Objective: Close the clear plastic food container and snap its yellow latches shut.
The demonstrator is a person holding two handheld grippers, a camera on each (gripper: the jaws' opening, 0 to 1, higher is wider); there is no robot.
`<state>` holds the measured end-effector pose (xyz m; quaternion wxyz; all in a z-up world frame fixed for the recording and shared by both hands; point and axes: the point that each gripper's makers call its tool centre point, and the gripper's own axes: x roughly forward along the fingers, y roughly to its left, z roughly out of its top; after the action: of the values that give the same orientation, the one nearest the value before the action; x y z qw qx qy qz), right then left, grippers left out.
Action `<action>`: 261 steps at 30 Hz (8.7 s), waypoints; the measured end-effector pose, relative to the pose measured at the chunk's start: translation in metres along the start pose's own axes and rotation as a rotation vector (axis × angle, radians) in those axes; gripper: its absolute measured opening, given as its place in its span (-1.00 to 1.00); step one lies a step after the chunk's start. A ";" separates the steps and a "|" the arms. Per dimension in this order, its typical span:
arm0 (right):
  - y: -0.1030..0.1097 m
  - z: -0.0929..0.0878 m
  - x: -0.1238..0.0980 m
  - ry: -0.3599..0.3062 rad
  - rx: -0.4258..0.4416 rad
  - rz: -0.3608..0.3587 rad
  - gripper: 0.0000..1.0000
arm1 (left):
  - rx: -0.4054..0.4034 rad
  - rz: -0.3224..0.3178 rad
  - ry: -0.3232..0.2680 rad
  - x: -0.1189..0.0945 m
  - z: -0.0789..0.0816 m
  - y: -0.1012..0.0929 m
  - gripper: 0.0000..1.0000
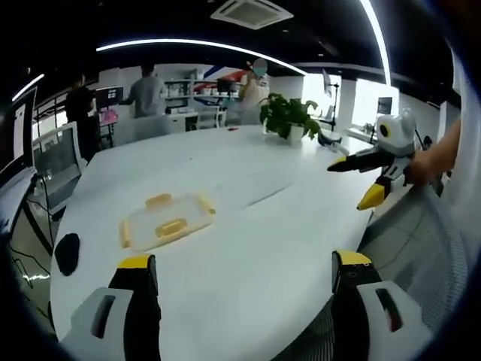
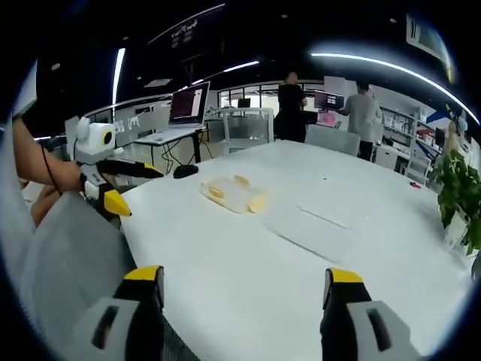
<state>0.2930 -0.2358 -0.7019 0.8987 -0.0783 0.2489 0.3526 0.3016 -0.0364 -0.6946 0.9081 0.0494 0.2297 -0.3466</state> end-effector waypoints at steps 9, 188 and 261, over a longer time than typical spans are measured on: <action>-0.002 0.003 0.009 0.019 -0.019 0.016 0.72 | -0.032 -0.012 -0.004 0.002 0.000 0.015 0.90; -0.028 0.032 0.256 0.577 -0.662 0.557 -0.23 | 0.685 -0.491 0.634 0.109 -0.046 0.211 -0.23; -0.073 0.075 0.139 0.504 -0.702 0.484 -0.30 | 0.725 -0.409 0.576 0.106 0.054 0.121 -0.30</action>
<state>0.4587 -0.1837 -0.7094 0.6222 -0.3990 0.3355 0.5841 0.4705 -0.0229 -0.7032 0.6458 0.4094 0.3407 -0.5471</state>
